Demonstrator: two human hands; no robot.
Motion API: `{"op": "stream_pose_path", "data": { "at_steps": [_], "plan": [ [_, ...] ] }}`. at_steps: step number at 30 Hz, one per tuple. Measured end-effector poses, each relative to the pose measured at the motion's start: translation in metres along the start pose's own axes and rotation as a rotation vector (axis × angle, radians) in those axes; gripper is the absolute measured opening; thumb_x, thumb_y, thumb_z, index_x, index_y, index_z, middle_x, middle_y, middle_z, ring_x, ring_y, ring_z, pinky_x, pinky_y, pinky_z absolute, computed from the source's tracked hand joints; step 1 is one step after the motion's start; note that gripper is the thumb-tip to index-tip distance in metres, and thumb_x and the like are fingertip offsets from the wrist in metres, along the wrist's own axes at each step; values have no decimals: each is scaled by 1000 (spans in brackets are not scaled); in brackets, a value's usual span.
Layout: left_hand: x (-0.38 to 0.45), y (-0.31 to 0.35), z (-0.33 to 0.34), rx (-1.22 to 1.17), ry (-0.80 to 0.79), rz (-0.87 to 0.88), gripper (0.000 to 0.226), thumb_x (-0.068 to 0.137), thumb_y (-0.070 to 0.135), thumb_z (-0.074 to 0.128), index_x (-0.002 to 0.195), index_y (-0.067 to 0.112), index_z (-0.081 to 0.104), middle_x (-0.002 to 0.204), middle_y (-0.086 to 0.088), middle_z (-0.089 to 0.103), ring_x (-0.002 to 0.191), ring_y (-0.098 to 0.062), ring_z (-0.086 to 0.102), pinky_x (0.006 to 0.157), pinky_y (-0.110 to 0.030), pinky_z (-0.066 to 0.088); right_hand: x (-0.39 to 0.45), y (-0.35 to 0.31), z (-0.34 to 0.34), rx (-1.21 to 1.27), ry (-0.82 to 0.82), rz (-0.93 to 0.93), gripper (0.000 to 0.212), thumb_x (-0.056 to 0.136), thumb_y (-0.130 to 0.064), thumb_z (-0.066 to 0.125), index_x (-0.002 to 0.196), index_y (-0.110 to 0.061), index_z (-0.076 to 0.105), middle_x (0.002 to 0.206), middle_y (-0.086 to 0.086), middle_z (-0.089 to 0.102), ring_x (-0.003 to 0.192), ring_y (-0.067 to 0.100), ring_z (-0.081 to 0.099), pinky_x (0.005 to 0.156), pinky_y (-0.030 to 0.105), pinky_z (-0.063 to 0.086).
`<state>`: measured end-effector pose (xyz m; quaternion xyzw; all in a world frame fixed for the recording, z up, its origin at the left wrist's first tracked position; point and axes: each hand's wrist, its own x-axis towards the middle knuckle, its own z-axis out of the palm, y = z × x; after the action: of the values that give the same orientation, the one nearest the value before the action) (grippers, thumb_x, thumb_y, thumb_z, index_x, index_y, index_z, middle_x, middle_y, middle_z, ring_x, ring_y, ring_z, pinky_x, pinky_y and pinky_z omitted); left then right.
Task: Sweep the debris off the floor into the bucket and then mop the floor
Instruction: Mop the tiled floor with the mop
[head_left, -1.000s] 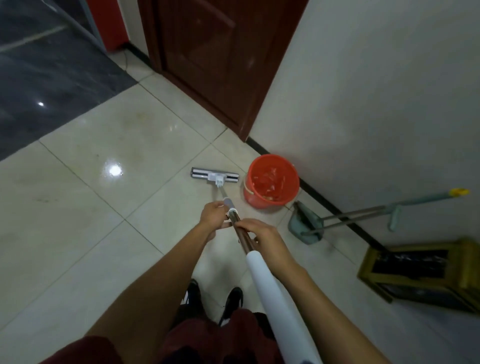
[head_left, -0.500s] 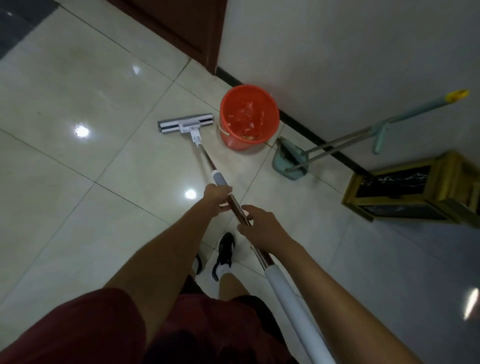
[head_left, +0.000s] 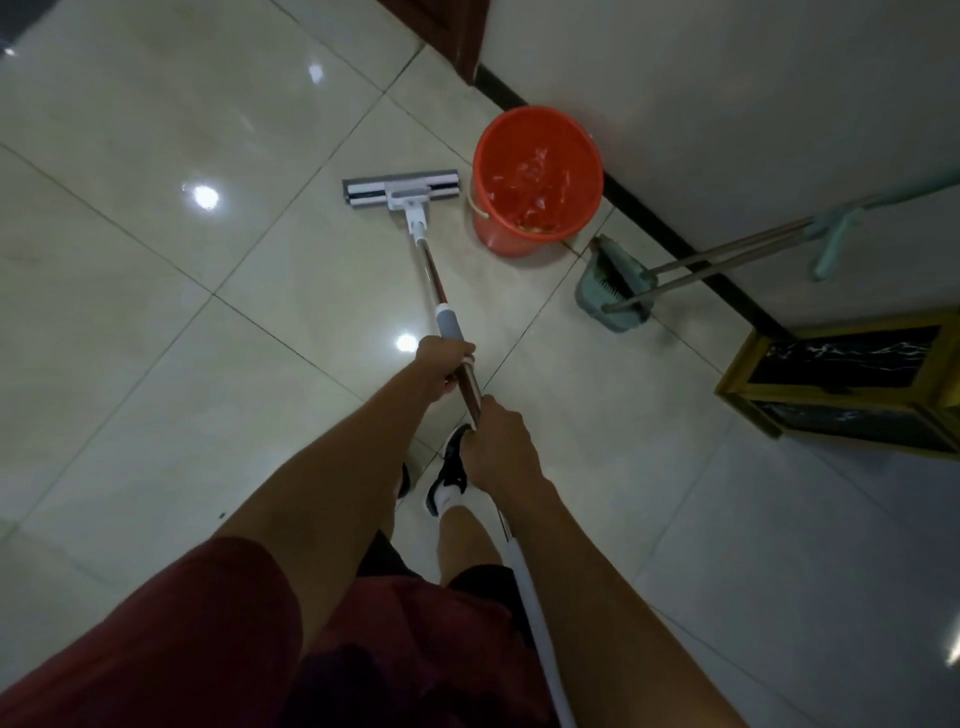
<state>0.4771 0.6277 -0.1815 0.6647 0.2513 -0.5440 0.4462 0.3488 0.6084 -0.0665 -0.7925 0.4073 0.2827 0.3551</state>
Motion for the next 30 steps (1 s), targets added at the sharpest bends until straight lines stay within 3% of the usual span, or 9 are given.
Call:
{"op": "stream_pose_path", "data": {
  "at_steps": [3,5,8,11,15,25,30],
  "plan": [
    [-10,1,-2,-35,39,40,15,91,12,72,84,4,61,78,-11,62,65,-19,57,58,-29,45,-1,-4,-5,-24,0,-31,16,97,-12,54,111,-5,57,100,12,63,85,24,64,70,31,54],
    [-17,-1,-2,-46,61,59,18,91,13,71,81,5,59,78,-11,61,64,-19,55,55,-28,44,-6,-4,-10,-40,-11,-48,17,97,-11,55,112,-5,58,105,13,65,89,26,66,76,33,56],
    [-25,-10,-4,-86,84,73,14,91,13,71,90,2,62,90,-15,65,65,-19,57,54,-28,44,-13,2,-12,-76,-21,-110,16,95,-10,54,109,-4,58,102,13,65,79,21,60,71,30,53],
    [-33,-19,-12,-131,118,73,17,92,12,69,99,-1,62,88,-15,64,64,-18,56,51,-27,43,-19,2,-12,-129,-41,-164,16,95,-10,53,108,-4,57,101,12,63,80,22,60,71,31,53],
    [-38,-31,-36,-233,168,49,34,89,12,72,117,-5,63,95,-17,67,70,-22,62,53,-31,50,-24,-7,-5,-239,-82,-241,19,97,-11,50,113,-3,55,96,9,57,78,20,56,61,26,43],
    [-59,-68,-145,-584,308,52,33,91,9,71,119,-7,62,98,-17,65,66,-20,61,50,-30,49,-46,-86,39,-516,-226,-430,24,94,-6,49,117,-7,53,109,12,62,84,23,60,68,31,50],
    [-74,-98,-226,-777,367,66,30,89,4,71,115,-8,63,84,-14,62,65,-21,61,53,-30,51,-68,-144,84,-645,-307,-535,30,91,-7,49,121,-8,53,108,12,62,88,25,64,69,32,52]
  ]
}}
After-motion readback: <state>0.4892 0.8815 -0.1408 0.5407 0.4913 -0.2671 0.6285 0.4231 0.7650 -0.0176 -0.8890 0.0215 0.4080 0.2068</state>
